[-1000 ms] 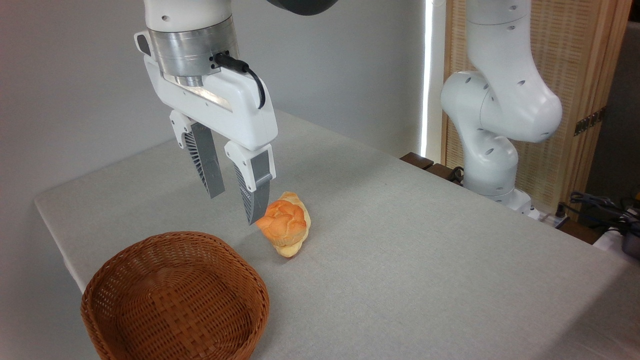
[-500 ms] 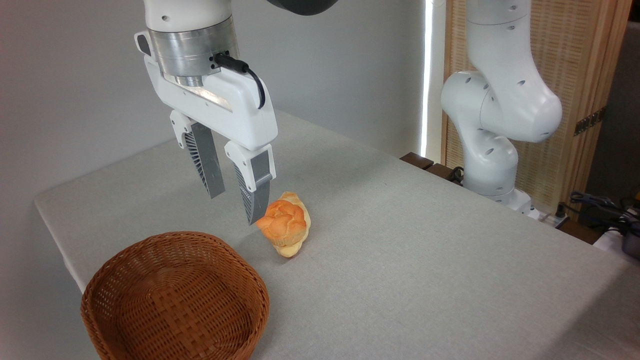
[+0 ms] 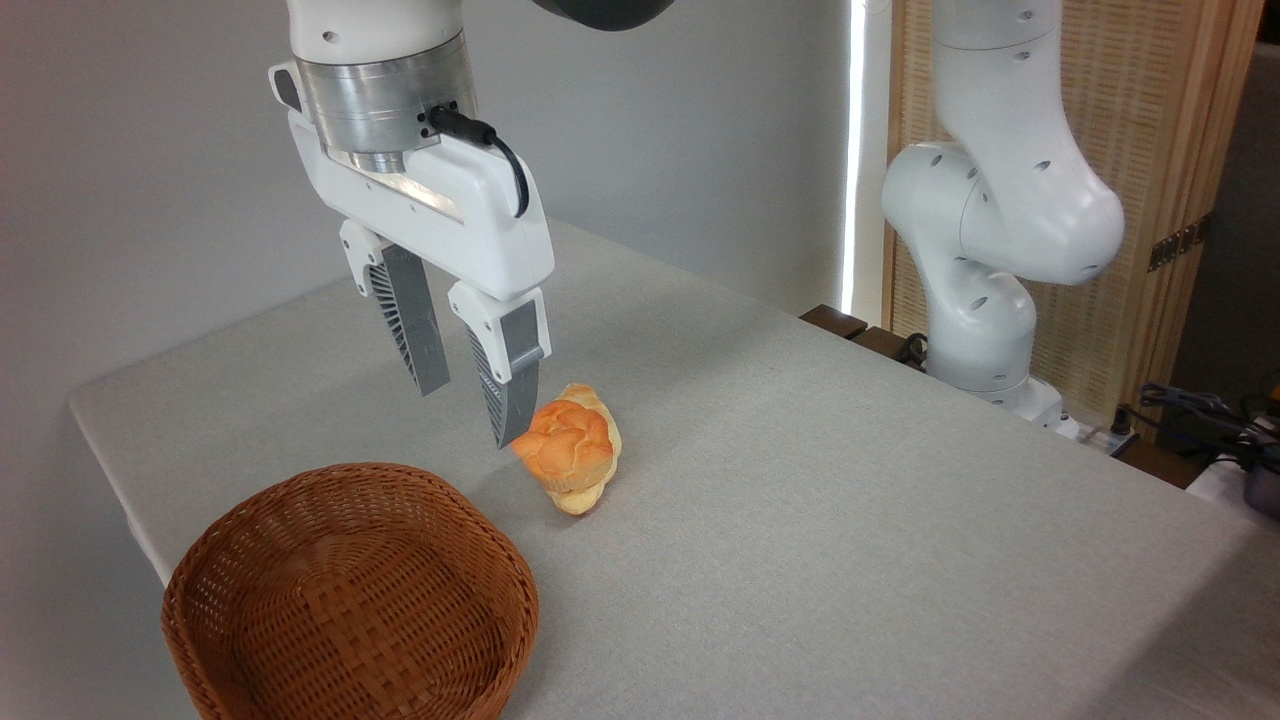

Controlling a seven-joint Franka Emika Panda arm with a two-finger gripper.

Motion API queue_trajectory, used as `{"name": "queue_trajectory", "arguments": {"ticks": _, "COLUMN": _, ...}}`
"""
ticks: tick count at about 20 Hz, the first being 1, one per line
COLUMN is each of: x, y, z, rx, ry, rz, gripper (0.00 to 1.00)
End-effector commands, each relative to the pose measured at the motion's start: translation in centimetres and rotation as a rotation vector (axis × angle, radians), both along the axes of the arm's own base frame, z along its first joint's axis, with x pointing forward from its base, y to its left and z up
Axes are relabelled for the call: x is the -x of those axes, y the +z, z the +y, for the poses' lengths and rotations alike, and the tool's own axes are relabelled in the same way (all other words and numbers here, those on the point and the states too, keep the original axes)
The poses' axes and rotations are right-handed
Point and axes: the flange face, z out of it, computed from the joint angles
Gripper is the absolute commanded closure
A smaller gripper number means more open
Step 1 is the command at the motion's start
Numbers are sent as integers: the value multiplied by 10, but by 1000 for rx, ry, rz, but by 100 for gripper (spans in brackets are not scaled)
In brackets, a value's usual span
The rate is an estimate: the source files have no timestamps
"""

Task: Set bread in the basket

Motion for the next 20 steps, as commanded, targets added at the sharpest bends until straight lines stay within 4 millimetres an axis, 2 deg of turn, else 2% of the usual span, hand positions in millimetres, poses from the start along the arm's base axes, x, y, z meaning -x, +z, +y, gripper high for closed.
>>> {"name": "queue_trajectory", "arguments": {"ticks": 1, "x": 2, "y": -3, "z": -10, "rx": -7, "ry": -38, "rz": 33, "gripper": 0}}
{"name": "queue_trajectory", "arguments": {"ticks": 10, "x": 4, "y": -14, "z": -14, "rx": -7, "ry": -47, "rz": 59, "gripper": 0}}
{"name": "queue_trajectory", "arguments": {"ticks": 17, "x": 56, "y": -30, "z": -25, "rx": -5, "ry": -59, "rz": 9, "gripper": 0}}
{"name": "queue_trajectory", "arguments": {"ticks": 20, "x": 73, "y": -41, "z": -46, "rx": -6, "ry": -101, "rz": 33, "gripper": 0}}
